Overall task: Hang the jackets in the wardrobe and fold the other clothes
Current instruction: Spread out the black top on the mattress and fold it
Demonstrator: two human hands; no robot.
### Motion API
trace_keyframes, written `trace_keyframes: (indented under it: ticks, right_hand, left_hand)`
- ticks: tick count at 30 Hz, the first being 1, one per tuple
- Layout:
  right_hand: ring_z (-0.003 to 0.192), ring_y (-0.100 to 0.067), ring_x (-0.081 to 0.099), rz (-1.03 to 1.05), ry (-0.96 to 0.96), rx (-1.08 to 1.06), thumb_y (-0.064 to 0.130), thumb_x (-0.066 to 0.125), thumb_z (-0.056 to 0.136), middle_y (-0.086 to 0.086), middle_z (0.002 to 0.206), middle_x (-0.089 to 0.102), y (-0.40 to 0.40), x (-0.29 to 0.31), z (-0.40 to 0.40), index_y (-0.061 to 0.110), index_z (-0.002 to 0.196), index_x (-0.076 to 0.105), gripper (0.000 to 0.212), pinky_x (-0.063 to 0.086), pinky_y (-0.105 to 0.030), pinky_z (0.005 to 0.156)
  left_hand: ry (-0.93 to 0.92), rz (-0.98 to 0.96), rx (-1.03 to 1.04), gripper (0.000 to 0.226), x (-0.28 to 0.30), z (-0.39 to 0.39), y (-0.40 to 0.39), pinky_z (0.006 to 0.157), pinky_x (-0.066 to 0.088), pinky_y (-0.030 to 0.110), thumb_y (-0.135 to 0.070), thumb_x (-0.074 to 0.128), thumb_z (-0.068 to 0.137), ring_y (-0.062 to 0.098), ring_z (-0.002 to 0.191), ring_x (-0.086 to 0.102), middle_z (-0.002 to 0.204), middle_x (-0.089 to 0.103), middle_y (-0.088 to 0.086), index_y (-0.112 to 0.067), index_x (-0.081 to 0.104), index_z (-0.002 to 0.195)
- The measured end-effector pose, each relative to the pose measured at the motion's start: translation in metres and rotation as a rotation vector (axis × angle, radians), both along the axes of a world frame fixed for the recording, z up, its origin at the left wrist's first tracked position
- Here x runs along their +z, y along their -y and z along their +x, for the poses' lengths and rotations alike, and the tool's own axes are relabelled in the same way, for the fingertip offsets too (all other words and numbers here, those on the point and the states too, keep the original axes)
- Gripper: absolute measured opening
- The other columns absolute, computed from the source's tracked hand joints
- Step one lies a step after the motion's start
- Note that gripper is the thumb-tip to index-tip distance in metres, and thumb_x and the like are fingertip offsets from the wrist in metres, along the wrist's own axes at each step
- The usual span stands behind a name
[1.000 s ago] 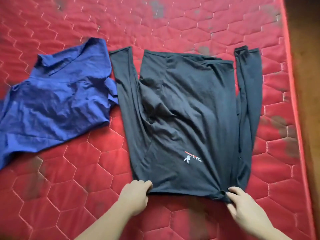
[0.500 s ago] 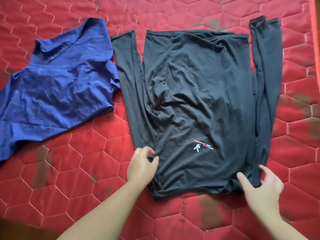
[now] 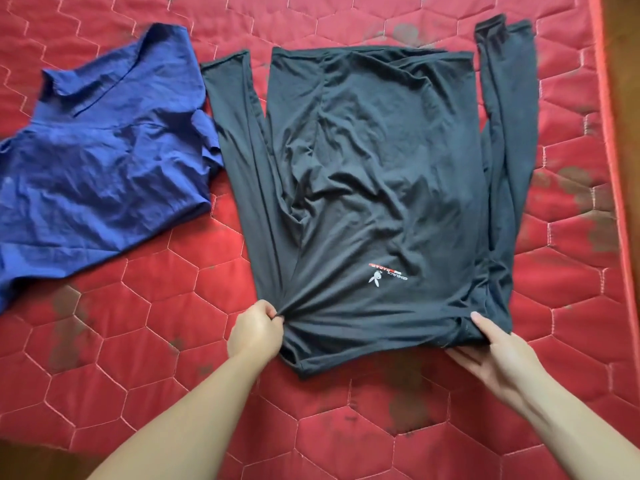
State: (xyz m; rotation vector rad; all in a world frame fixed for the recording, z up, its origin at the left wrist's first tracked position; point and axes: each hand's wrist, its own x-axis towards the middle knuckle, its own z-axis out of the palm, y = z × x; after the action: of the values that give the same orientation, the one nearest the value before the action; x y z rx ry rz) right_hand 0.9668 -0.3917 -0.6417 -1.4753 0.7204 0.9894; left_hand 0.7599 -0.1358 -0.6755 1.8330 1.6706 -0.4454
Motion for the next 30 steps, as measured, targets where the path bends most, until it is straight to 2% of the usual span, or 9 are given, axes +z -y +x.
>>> trace_keyframes:
  ticks: [3, 5, 9, 12, 16, 20, 22, 24, 30]
  right_hand:
    - [0.080, -0.021, 0.069, -0.080, 0.076, 0.001, 0.008, 0.057, 0.094, -0.002, 0.094, 0.072, 0.005, 0.003, 0.004, 0.020, 0.111, 0.061, 0.021, 0.055, -0.036, 0.067]
    - [0.086, -0.023, 0.067, -0.152, 0.164, 0.079, 0.010, 0.066, 0.089, -0.004, 0.100, 0.070, 0.006, 0.000, 0.002, 0.020, 0.107, 0.064, 0.021, 0.055, -0.040, 0.072]
    - [0.097, -0.023, 0.067, -0.344, 0.334, 0.247, 0.030, 0.083, 0.071, -0.002, 0.108, 0.070, 0.007, -0.008, -0.011, 0.023, 0.108, 0.063, 0.042, 0.053, -0.051, 0.091]
    - [0.111, -0.017, 0.059, -0.383, 0.411, 0.277, 0.035, 0.086, 0.067, 0.001, 0.127, 0.059, 0.005, -0.003, -0.017, 0.020, 0.133, 0.045, 0.079, 0.047, -0.042, 0.100]
    - [0.133, -0.018, 0.035, -0.447, 0.521, 0.573, 0.017, 0.088, 0.066, -0.008, 0.139, 0.038, 0.009, 0.001, -0.027, 0.024, 0.150, 0.023, 0.107, 0.028, -0.031, 0.111]
    - [0.116, -0.019, 0.042, -0.491, 0.635, 0.758, -0.001, 0.071, 0.075, -0.007, 0.119, 0.047, 0.022, -0.006, -0.024, 0.024, 0.141, 0.044, 0.076, 0.030, -0.023, 0.095]
    - [0.095, -0.021, 0.051, -0.567, 0.691, 0.834, -0.001, 0.067, 0.075, -0.010, 0.107, 0.062, 0.028, -0.009, -0.022, 0.019, 0.114, 0.067, 0.044, 0.032, -0.021, 0.082]
    - [0.084, -0.023, 0.055, -0.606, 0.695, 0.860, 0.001, 0.066, 0.076, -0.008, 0.091, 0.065, 0.031, -0.006, -0.019, 0.018, 0.090, 0.073, 0.023, 0.029, -0.022, 0.074]
    - [0.087, -0.028, 0.060, -0.655, 0.896, 0.939, 0.003, 0.065, 0.076, -0.001, 0.094, 0.061, 0.028, 0.041, 0.034, 0.021, 0.077, 0.070, 0.019, 0.045, -0.036, 0.080]
  left_hand:
    - [0.244, -0.122, 0.458, 0.006, -0.003, -0.007, -0.002, 0.059, 0.048, 0.027, -0.014, 0.057, 0.091, 0.016, 0.055, 0.066, 0.065, 0.067, 0.002, -0.015, 0.062, 0.087]
    - [0.281, -0.064, 0.465, 0.009, -0.006, -0.015, 0.002, 0.069, 0.052, 0.032, -0.016, 0.054, 0.089, 0.021, 0.061, 0.067, 0.069, 0.067, 0.004, -0.022, 0.061, 0.089]
    - [0.369, 0.226, -0.229, 0.022, 0.005, -0.018, 0.033, 0.079, 0.046, 0.037, -0.037, 0.065, 0.080, 0.020, 0.089, 0.056, 0.092, 0.059, -0.005, -0.028, 0.056, 0.098]
    - [0.194, 0.096, -0.724, 0.055, 0.007, -0.009, 0.057, 0.087, 0.040, 0.032, -0.067, 0.058, 0.068, 0.013, 0.105, 0.046, 0.111, 0.050, -0.012, -0.035, 0.055, 0.113]
    - [0.011, 0.104, -0.766, 0.031, 0.002, -0.003, 0.064, 0.086, 0.039, 0.031, -0.040, 0.059, 0.084, 0.017, 0.112, 0.049, 0.112, 0.052, -0.010, -0.032, 0.052, 0.114]
    - [0.159, 0.074, -0.535, 0.019, 0.008, -0.001, 0.054, 0.083, 0.045, 0.032, -0.027, 0.056, 0.092, 0.020, 0.106, 0.059, 0.108, 0.066, -0.008, -0.031, 0.065, 0.109]
    - [0.189, 0.129, -0.495, 0.021, 0.013, -0.004, 0.044, 0.084, 0.047, 0.034, -0.027, 0.058, 0.092, 0.024, 0.105, 0.063, 0.110, 0.071, -0.005, -0.032, 0.070, 0.109]
    - [0.211, 0.176, -0.464, 0.023, 0.021, -0.003, 0.036, 0.083, 0.050, 0.037, -0.025, 0.060, 0.091, 0.029, 0.102, 0.065, 0.108, 0.073, 0.000, -0.032, 0.072, 0.110]
    - [0.287, 0.297, -0.429, 0.023, 0.077, 0.030, 0.001, 0.077, 0.051, 0.038, -0.020, 0.058, 0.087, 0.029, 0.094, 0.066, 0.099, 0.075, 0.000, -0.030, 0.073, 0.102]
